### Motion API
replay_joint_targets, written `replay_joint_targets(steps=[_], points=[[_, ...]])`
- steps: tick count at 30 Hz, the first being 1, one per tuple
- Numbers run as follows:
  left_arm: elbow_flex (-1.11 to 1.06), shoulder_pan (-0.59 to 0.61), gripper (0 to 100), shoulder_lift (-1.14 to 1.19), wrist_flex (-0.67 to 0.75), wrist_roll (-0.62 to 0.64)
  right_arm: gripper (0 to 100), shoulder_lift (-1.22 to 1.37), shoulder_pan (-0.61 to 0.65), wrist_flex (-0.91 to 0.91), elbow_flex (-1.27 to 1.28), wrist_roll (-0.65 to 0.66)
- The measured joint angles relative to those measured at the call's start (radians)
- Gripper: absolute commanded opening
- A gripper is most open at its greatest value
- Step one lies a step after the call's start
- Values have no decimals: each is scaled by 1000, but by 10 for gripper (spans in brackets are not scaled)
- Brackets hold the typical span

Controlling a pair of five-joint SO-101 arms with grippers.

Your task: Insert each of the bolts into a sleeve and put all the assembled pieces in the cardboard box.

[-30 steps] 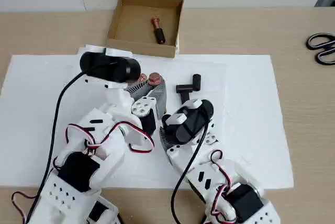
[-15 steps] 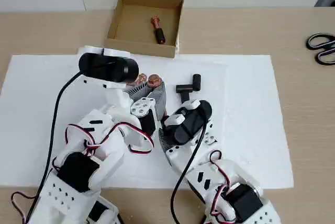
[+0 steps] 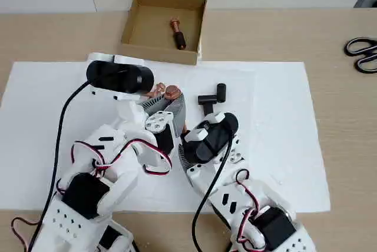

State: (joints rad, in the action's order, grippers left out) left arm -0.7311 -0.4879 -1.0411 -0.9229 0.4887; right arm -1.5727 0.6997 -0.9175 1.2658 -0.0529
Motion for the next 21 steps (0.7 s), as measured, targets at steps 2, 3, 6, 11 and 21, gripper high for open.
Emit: replay_joint_targets(steps=[2,3,6,11,21], points=[[0,0,6,0,0,0,4,0,0,0,0,0],[0,0,6,0,0,0,4,0,0,0,0,0],[0,0,6,0,0,0,4,0,0,0,0,0],[3,-28,6,0,-3,0,4,0,-2,0,0,0],[3,-31,6,0,-48,0,4,-2,2,26,17,0]])
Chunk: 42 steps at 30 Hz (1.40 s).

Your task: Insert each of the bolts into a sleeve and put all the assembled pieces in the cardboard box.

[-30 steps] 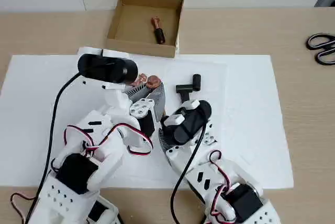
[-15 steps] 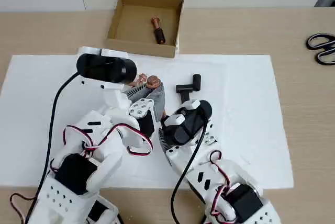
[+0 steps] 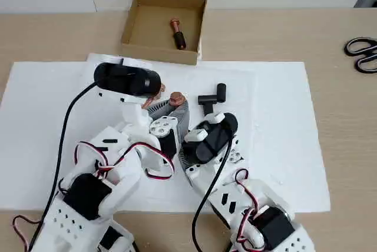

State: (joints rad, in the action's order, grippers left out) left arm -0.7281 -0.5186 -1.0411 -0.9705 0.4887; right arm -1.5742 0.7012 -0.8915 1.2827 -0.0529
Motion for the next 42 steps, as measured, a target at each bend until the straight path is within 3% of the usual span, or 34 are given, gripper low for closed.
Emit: replay_joint_targets(steps=[12,29,35,42], points=[[0,-6,6,0,-92,0,4,2,0,0,2,0],[-81,-11,10,-5,-86,0,4,3,2,0,12,0],[-91,-34,101,-2,-104,0,4,2,2,0,12,0],[-95,-40,120,0,-133,0,4,2,0,0,11,0]])
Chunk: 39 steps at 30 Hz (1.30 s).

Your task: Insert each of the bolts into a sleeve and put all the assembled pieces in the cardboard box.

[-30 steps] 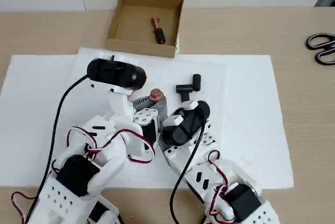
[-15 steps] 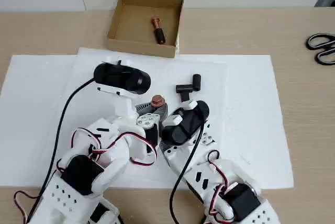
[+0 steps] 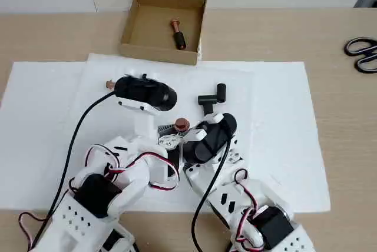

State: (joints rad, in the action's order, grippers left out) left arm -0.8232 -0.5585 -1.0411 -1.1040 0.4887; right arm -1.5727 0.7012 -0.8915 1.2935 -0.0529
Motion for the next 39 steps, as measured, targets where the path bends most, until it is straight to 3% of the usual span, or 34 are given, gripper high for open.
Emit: replay_joint_targets(steps=[9,18,24,28,33,39], points=[[2,2,335,0,-58,0,4,-2,-2,0,0,0],[92,89,340,-5,-262,-8,4,0,-12,0,2,0],[204,190,340,-5,-448,-83,4,0,-107,0,2,0],[261,307,340,-5,-500,-101,4,15,-221,5,2,0],[295,453,340,-8,-505,-100,4,180,-379,80,-18,0],[344,548,340,-8,-505,-101,4,565,-410,91,-347,0]])
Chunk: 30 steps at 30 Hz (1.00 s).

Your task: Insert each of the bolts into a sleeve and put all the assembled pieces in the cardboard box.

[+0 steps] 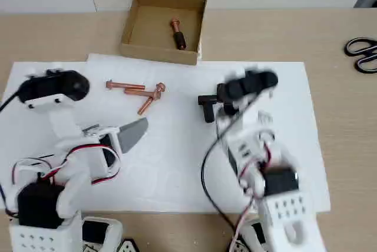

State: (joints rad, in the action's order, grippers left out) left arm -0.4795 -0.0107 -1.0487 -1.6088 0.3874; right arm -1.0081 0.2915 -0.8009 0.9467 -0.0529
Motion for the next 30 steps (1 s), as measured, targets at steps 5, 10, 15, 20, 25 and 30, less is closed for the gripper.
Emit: replay_joint_targets(steps=[5,10,15,20,25,30], points=[[2,130,340,0,0,-5,4,414,0,21,-387,0],[2,227,339,0,0,-26,4,853,0,129,-766,0],[-31,287,338,0,0,-141,4,1258,-2,256,-1132,0],[-38,318,338,0,0,-173,4,1602,-2,368,-1452,0],[-38,318,338,0,0,-178,4,1881,2,411,-1709,0],[-38,318,338,0,0,-178,8,2093,9,411,-1889,0]])
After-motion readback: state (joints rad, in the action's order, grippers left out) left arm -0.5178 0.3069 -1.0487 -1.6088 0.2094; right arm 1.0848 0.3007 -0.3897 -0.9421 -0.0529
